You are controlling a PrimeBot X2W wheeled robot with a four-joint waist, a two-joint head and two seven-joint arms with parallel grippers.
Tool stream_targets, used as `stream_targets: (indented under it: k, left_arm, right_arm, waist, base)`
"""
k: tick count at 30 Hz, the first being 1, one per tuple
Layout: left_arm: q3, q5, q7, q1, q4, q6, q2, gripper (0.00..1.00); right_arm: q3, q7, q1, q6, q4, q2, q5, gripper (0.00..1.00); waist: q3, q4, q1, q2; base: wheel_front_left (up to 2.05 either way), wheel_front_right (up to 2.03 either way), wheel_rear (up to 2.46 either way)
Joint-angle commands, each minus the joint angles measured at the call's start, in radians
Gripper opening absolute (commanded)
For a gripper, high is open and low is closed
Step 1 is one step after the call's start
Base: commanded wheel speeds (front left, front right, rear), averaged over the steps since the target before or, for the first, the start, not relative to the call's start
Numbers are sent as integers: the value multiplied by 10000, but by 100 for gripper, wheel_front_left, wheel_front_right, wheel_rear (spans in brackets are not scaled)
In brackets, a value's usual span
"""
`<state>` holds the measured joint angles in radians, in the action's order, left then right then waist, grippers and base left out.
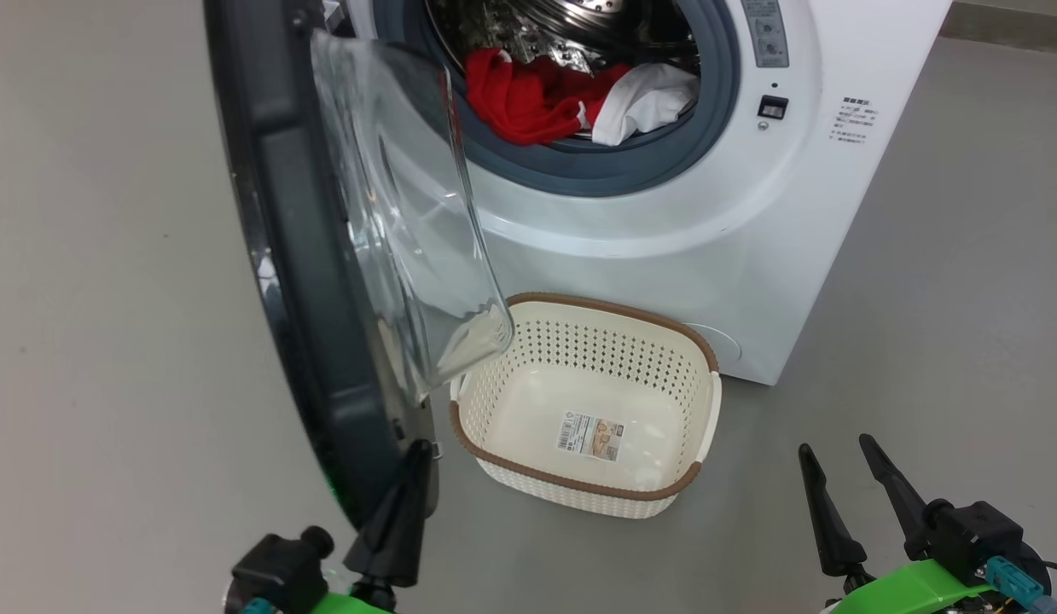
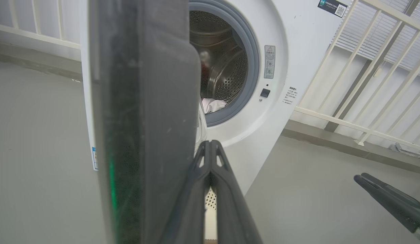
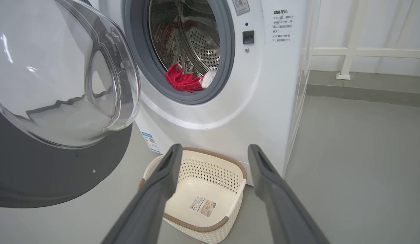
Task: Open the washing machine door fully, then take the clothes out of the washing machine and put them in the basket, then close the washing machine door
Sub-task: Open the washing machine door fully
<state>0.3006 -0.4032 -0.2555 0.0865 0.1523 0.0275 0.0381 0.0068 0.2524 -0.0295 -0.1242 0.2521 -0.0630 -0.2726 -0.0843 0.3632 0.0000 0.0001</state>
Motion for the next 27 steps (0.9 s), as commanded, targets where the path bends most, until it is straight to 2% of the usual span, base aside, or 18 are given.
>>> stream_targets:
  k: [1, 12, 27]
  left_arm:
    - [-692, 24, -63, 239, -180, -92, 121, 0]
    - [-2400, 446, -63, -58, -300, -171, 121, 0]
    - [-5823, 1339, -63, 956, 815, 394, 307, 0]
  right_arm:
    - [175, 93, 300, -65, -240, -54, 97, 100]
    - [260, 93, 316, -65, -222, -42, 84, 100]
    - [373, 93, 458, -65, -179, -164, 88, 100]
  waist:
    - [3, 49, 0, -1]
    - [-85, 205, 0, -1]
    - [-413, 69, 0, -1]
  base:
    - [0, 0, 0]
    - [0, 0, 0]
    - [0, 0, 0]
